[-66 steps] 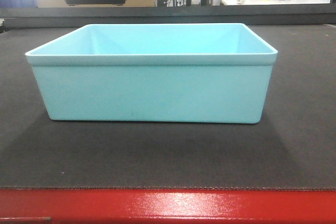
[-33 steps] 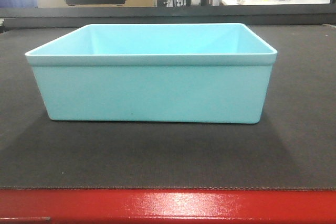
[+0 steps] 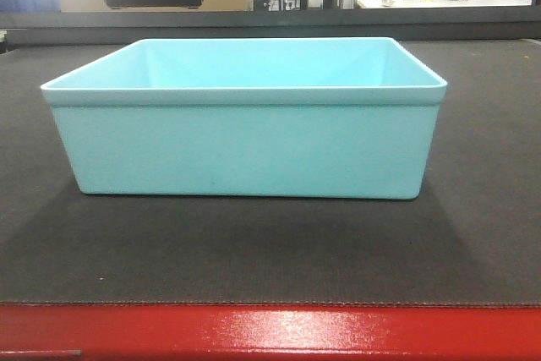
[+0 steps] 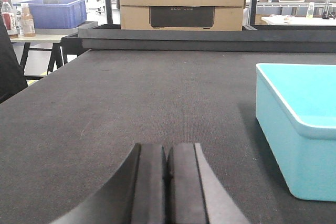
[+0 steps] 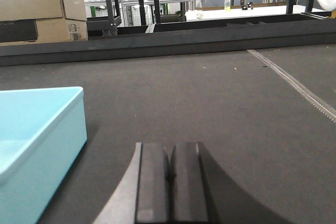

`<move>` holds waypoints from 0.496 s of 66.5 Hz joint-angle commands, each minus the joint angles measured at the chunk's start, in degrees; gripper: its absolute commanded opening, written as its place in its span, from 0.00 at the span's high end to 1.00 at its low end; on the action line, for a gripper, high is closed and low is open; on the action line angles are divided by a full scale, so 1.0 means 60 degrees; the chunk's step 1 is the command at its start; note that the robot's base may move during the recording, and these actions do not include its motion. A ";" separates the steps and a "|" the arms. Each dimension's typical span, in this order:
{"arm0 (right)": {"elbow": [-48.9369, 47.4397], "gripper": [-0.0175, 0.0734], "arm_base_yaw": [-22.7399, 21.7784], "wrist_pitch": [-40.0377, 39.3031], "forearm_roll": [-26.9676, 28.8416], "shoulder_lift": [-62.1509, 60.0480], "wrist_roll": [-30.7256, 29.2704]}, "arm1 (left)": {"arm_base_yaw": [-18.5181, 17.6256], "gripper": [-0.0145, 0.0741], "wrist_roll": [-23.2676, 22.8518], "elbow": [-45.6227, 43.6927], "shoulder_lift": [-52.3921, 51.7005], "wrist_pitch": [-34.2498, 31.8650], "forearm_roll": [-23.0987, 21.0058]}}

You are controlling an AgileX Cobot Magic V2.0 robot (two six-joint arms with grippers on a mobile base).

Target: Fetch blue bin and place on conveyor start

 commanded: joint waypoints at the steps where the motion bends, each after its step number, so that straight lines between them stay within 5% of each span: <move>1: 0.0746 0.99 -0.0060 -0.0837 0.0053 -0.0622 -0.0115 | 0.0026 0.96 0.0012 -0.0023 -0.0057 -0.0251 -0.0057; 33: 0.0865 0.99 -0.0065 -0.0350 -0.0367 -0.1239 -0.0115 | 0.0026 0.96 0.0012 -0.0023 -0.0057 -0.0251 -0.0057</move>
